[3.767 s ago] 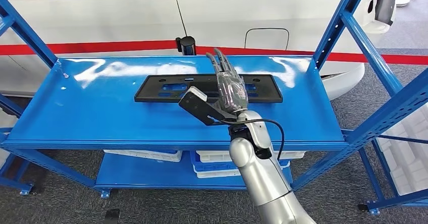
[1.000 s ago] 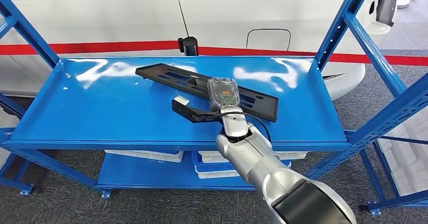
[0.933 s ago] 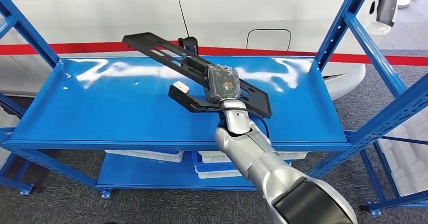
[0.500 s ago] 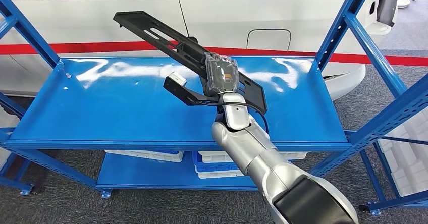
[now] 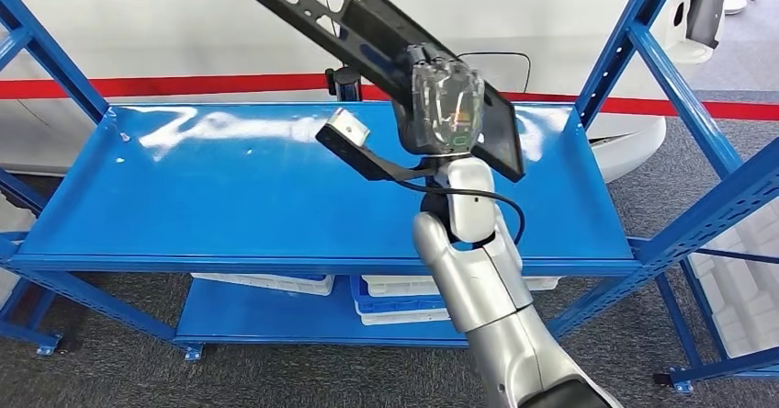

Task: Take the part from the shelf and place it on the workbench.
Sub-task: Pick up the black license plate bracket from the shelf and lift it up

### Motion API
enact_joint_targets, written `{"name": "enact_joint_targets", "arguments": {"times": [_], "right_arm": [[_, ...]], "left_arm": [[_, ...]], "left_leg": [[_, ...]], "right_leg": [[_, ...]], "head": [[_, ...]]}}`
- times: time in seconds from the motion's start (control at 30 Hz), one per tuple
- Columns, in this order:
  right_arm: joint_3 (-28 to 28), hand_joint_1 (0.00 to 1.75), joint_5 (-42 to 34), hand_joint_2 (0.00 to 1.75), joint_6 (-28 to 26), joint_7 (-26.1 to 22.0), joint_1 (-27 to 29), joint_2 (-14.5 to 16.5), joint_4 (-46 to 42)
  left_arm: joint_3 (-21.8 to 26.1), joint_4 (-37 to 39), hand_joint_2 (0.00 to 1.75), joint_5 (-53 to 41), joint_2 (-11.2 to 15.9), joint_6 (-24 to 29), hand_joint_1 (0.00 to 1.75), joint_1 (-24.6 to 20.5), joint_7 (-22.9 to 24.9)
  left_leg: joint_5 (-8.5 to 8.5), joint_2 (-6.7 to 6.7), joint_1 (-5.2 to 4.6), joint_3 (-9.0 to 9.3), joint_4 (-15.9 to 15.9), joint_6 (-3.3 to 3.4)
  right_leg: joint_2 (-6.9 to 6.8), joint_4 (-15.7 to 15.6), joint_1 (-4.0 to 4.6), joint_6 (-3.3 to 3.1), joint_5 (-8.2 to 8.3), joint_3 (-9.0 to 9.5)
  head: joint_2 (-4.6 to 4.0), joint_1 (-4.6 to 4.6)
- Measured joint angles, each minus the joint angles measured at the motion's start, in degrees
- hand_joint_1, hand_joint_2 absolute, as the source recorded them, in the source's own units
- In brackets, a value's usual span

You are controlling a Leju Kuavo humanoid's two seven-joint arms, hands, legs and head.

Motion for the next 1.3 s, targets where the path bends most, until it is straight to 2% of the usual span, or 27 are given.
{"name": "enact_joint_targets", "arguments": {"times": [0.13, 0.33, 0.53, 0.63, 0.73, 0.77, 0.8, 0.87, 0.9, 0.93, 0.97, 1.03, 1.07, 1.1, 1.13, 1.23, 1.27, 1.3], "right_arm": [[-3.25, 1.75, -0.32, 1.75, 0.52, -1.40, 3.92, -1.46, -9.91], [-5.23, 1.75, -2.56, 1.75, 0.45, -2.16, 7.84, -3.22, -18.05], [-6.45, 1.75, -12.00, 1.75, 1.70, -5.22, 11.28, -4.85, -24.22], [-6.70, 1.75, -17.45, 1.75, 3.91, -6.45, 12.26, -5.24, -26.02], [-6.93, 1.75, -25.11, 1.75, 6.98, -7.74, 12.92, -5.39, -27.66], [-6.97, 1.75, -28.72, 1.75, 8.44, -8.26, 13.05, -5.50, -28.12], [-7.00, 1.75, -32.70, 1.75, 10.08, -8.80, 13.22, -5.67, -28.43], [-7.04, 1.75, -39.71, 1.75, 12.96, -9.76, 13.86, -6.06, -28.71], [-7.08, 1.75, -42.12, 1.75, 13.87, -10.15, 14.36, -6.28, -28.75], [-7.13, 1.75, -43.58, 1.75, 14.39, -10.45, 14.84, -6.48, -28.81], [-7.16, 1.75, -44.48, 1.75, 14.67, -10.69, 15.19, -6.65, -28.91], [-7.20, 1.75, -45.11, 1.75, 14.87, -10.94, 15.45, -6.87, -29.22], [-7.18, 1.75, -45.23, 1.75, 14.90, -11.00, 15.49, -6.96, -29.37], [-7.22, 1.75, -45.31, 1.75, 14.91, -11.03, 15.52, -7.08, -29.53], [-7.27, 1.75, -45.37, 1.75, 14.92, -11.05, 15.59, -7.16, -29.67], [-7.41, 1.75, -45.48, 1.75, 14.94, -11.09, 15.71, -7.22, -29.98], [-7.43, 1.75, -45.48, 1.75, 14.95, -11.09, 15.70, -7.21, -30.05], [-7.45, 1.75, -45.48, 1.75, 14.95, -11.09, 15.70, -7.21, -30.10]], "left_arm": [[0.05, 0.00, 1.75, 1.34, -0.02, 0.15, 0.00, -0.01, -0.21], [0.20, 0.00, 1.75, 1.32, 0.22, -2.08, 0.00, -0.04, 2.49], [0.21, 0.00, 1.75, 0.42, 0.38, -3.28, 0.00, -0.06, 2.61], [0.13, 0.00, 1.75, -1.17, 0.59, -1.56, 0.00, -0.08, 3.75], [-0.12, 0.00, 1.75, -2.38, 0.54, -0.36, 0.00, -0.21, 5.11], [-0.15, 0.00, 1.75, -2.37, 0.49, -0.40, 0.00, -0.30, 5.44], [-0.15, 0.00, 1.75, -2.26, 0.43, -0.52, 0.00, -0.37, 5.75], [-0.12, 0.00, 1.75, -1.83, 0.46, -0.69, 0.00, -0.44, 6.22], [-0.10, 0.00, 1.75, -1.63, 0.46, -0.70, 0.00, -0.44, 6.39], [-0.08, 0.00, 1.75, -1.44, 0.46, -0.71, 0.00, -0.46, 6.51], [-0.06, 0.00, 1.75, -1.35, 0.45, -0.72, 0.00, -0.47, 6.59], [-0.04, -0.01, 1.75, -1.25, 0.49, -0.72, 0.00, -0.56, 6.65], [-0.04, 0.00, 1.75, -1.23, 0.55, -0.72, 0.00, -0.64, 6.68], [-0.03, 0.00, 1.75, -1.21, 0.62, -0.72, 0.00, -0.72, 6.69], [-0.03, 0.01, 1.75, -1.19, 0.69, -0.71, 0.00, -0.78, 6.71], [-0.03, 0.02, 1.75, -1.17, 0.70, -0.70, 0.00, -0.86, 6.74], [-0.03, 0.02, 1.75, -1.17, 0.70, -0.70, 0.00, -0.87, 6.74], [-0.03, 0.02, 1.75, -1.16, 0.70, -0.70, 0.00, -0.88, 6.75]], "left_leg": [[-0.01, 0.02, -0.06, 0.02, 0.00, 0.02], [-0.02, 0.02, -0.06, 0.04, 0.00, 0.02], [-0.08, 0.04, -0.07, -0.01, 0.10, 0.06], [-0.18, 0.02, -0.22, -0.15, 0.51, 0.78], [1.31, 0.24, 0.03, 0.63, -1.17, 1.96], [1.92, 0.41, 0.24, 0.98, -1.95, 2.29], [2.33, 0.59, 0.45, 1.24, -2.48, 2.46], [2.56, 0.76, 0.51, 1.12, -2.55, 2.57], [2.56, 0.80, 0.58, 1.04, -2.45, 2.49], [2.51, 0.81, 0.72, 0.96, -2.28, 2.35], [2.38, 0.80, 0.97, 0.86, -1.99, 2.08], [1.75, 0.72, 1.50, 0.34, -0.88, 1.06], [1.38, 0.65, 1.61, -0.07, -0.17, 0.46], [1.05, 0.53, 1.62, -0.50, 0.61, -0.07], [0.87, 0.39, 1.56, -0.95, 1.18, -0.43], [0.16, 0.12, 1.86, -1.92, 2.44, -1.15], [-1.14, 0.12, 1.95, -2.61, 3.89, -1.33], [-3.13, 0.11, 1.99, -3.73, 6.50, -1.42]], "right_leg": [[0.02, -0.01, -0.09, 0.00, 0.00, 0.00], [0.03, -0.02, -0.10, 0.00, 0.00, -0.01], [0.05, -0.08, -0.23, 0.05, 0.04, 0.01], [0.08, -0.31, -0.66, 0.53, 0.38, 0.05], [0.03, -0.43, -0.46, 1.29, 0.39, -0.07], [0.00, 1.00, -0.37, 1.28, -0.52, -0.74], [-0.04, 3.82, -0.42, 1.14, -1.99, -2.01], [-0.04, 11.79, -0.77, 1.20, -5.19, -5.33], [-0.06, 14.64, -1.06, 1.57, -5.99, -6.45], [-0.09, 15.37, -1.37, 2.18, -5.90, -6.57], [-0.17, 13.69, -1.71, 2.97, -4.94, -5.53], [-0.39, 6.13, -2.23, 4.49, -2.48, -1.09], [-0.27, 3.42, -2.15, 4.68, -1.66, 0.54], [-0.11, 1.87, -2.19, 4.48, -1.54, 1.40], [0.18, 1.92, -2.06, 3.96, -1.90, 1.36], [0.36, 2.40, -2.17, 2.42, -1.94, 0.17], [0.33, 2.38, -2.15, 1.96, -1.75, -0.12], [0.27, 2.33, -2.09, 1.49, -1.48, -0.44]], "head": [[0.00, 0.01], [0.00, 0.00], [0.00, 0.00], [0.00, -0.05], [0.00, -0.05], [0.00, -0.01], [0.00, 0.08], [0.00, 0.16], [0.00, 0.16], [0.00, 0.16], [0.00, 0.18], [0.00, 0.24], [0.00, 0.33], [0.00, 0.40], [0.00, 0.40], [0.00, 0.09], [0.00, 0.02], [0.00, -0.07]]}}
